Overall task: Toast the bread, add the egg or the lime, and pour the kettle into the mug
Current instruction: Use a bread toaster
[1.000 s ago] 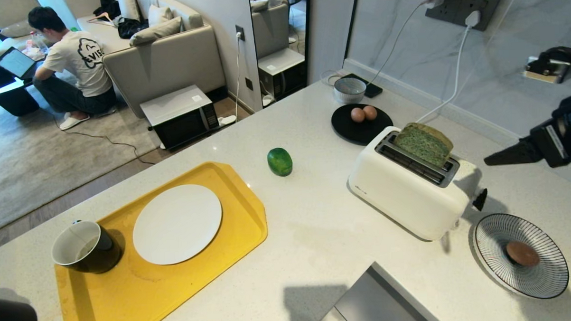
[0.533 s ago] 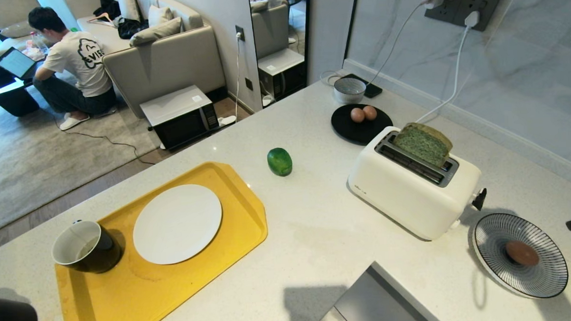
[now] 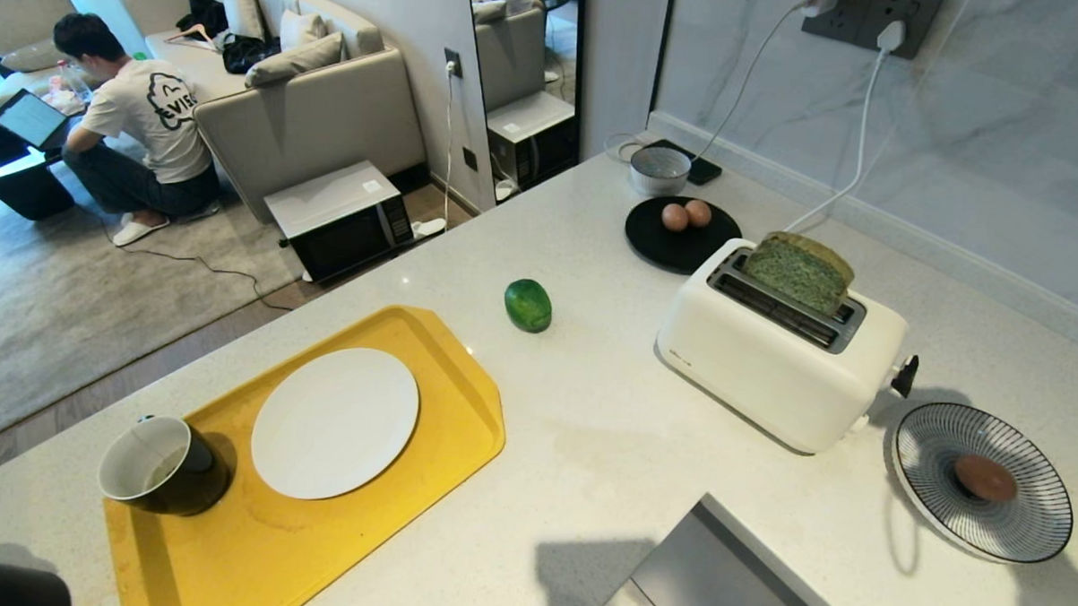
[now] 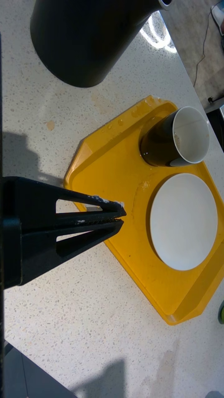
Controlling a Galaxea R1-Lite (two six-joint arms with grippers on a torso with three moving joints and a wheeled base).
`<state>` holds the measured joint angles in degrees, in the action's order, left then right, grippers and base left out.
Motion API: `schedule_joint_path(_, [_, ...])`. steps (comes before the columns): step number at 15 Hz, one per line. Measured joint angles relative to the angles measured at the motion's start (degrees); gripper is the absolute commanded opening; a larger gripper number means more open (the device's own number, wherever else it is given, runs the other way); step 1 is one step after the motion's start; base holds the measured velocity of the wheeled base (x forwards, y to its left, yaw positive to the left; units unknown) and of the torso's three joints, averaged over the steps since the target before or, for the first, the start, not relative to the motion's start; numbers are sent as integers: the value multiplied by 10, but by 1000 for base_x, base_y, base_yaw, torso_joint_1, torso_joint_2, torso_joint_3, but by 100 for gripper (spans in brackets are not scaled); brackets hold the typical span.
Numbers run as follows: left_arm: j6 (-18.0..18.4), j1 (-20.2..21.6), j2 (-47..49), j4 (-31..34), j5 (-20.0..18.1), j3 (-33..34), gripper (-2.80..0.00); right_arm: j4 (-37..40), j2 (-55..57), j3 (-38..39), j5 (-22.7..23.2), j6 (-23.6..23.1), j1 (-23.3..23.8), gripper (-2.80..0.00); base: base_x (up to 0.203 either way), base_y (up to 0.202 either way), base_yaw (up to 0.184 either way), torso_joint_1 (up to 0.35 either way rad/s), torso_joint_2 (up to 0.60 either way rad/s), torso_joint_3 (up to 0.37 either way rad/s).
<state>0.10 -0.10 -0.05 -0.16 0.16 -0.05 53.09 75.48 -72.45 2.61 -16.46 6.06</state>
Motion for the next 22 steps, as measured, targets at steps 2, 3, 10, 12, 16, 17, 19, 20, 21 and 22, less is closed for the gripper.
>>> schedule_joint_path(2, [0, 0, 0, 0, 0, 0, -280, -36, 40, -17, -7, -7, 0, -280, 0, 0, 0, 0, 0, 0])
schedule_joint_path(3, [0, 0, 0, 0, 0, 0, -280, -72, 62, -24, -8, -17, 0, -280, 0, 0, 0, 0, 0, 0])
schedule_joint_path(10, [0, 0, 0, 0, 0, 0, -280, -137, 133, -28, 68, -105, -2, -280, 0, 0, 0, 0, 0, 0])
schedule_joint_path(12, [0, 0, 0, 0, 0, 0, -280, -151, 141, -30, 78, -109, -2, -280, 0, 0, 0, 0, 0, 0])
schedule_joint_path(16, [0, 0, 0, 0, 0, 0, -280, -158, 156, -36, 110, -134, -2, -280, 0, 0, 0, 0, 0, 0])
schedule_joint_path(17, [0, 0, 0, 0, 0, 0, -280, -158, 160, -39, 112, -135, -2, -280, 0, 0, 0, 0, 0, 0])
schedule_joint_path(19, [0, 0, 0, 0, 0, 0, -280, -158, 168, -41, 116, -137, -2, -280, 0, 0, 0, 0, 0, 0])
schedule_joint_path(20, [0, 0, 0, 0, 0, 0, -280, -158, 173, -42, 120, -139, -2, -280, 0, 0, 0, 0, 0, 0])
schedule_joint_path(21, [0, 0, 0, 0, 0, 0, -280, -158, 178, -44, 122, -140, -2, -280, 0, 0, 0, 0, 0, 0])
schedule_joint_path(22, [0, 0, 0, 0, 0, 0, -280, -158, 182, -44, 123, -141, -2, -280, 0, 0, 0, 0, 0, 0])
